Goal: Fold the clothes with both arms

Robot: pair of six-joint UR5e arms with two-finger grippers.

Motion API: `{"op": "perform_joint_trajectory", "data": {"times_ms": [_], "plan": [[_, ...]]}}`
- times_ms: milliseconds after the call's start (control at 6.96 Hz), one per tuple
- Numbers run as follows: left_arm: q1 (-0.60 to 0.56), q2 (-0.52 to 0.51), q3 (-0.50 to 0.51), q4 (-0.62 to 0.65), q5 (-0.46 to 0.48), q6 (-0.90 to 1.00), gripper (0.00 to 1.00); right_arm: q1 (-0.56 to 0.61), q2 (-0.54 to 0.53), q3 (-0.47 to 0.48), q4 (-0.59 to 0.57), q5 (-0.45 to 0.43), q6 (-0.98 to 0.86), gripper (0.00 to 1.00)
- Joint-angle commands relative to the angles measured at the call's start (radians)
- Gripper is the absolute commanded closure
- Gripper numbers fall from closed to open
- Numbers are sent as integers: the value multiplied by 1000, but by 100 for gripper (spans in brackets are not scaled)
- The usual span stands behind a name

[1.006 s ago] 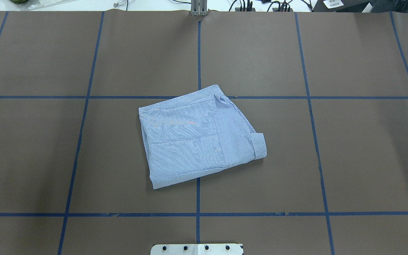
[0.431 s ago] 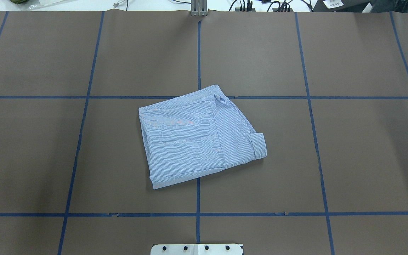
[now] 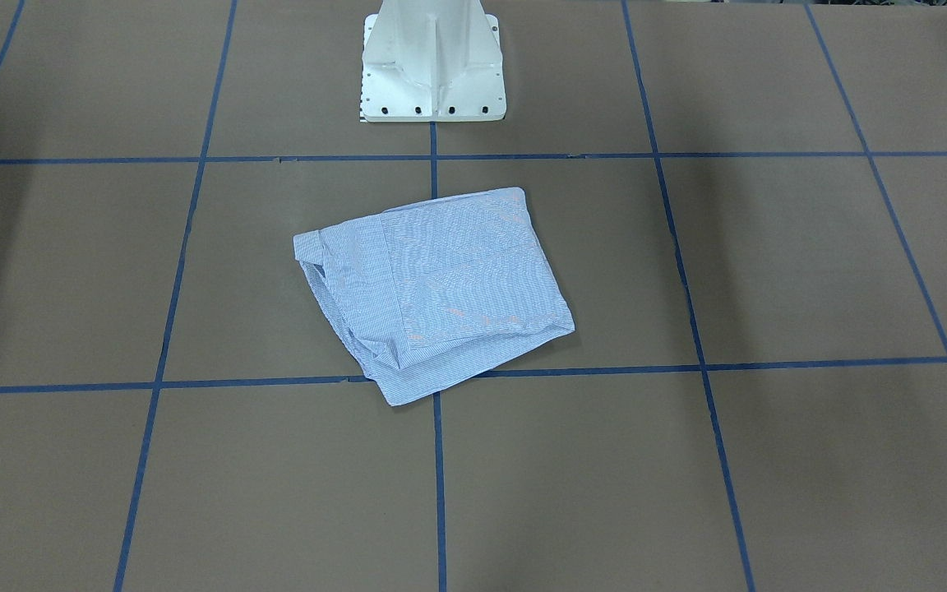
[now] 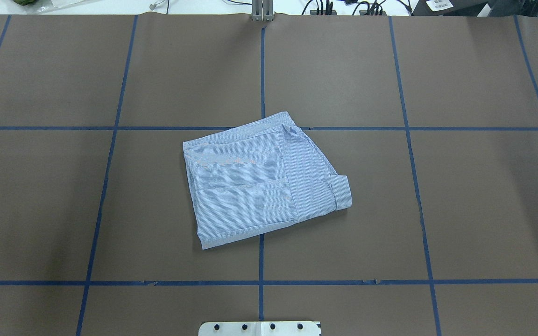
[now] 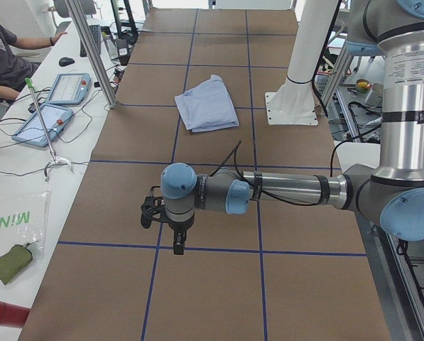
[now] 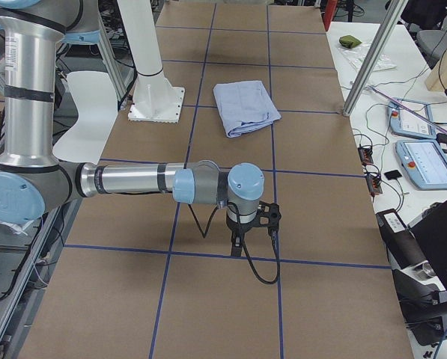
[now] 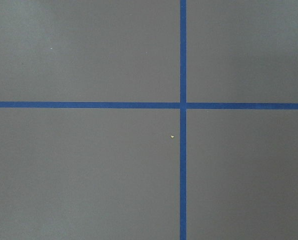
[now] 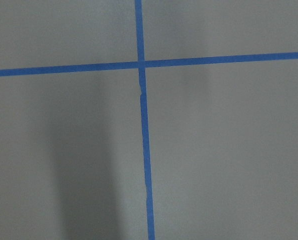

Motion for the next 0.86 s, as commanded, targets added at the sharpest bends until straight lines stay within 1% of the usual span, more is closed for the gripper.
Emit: {"op": "perform_joint_trajectory", "data": {"times_ms": [0,718], "plan": [[0,-1,0,0,0,0,0,-4,7,0,1,-1,1,0],[2,2,0,6,0,0,0,-4,9,0,1,-1,1,0]]}}
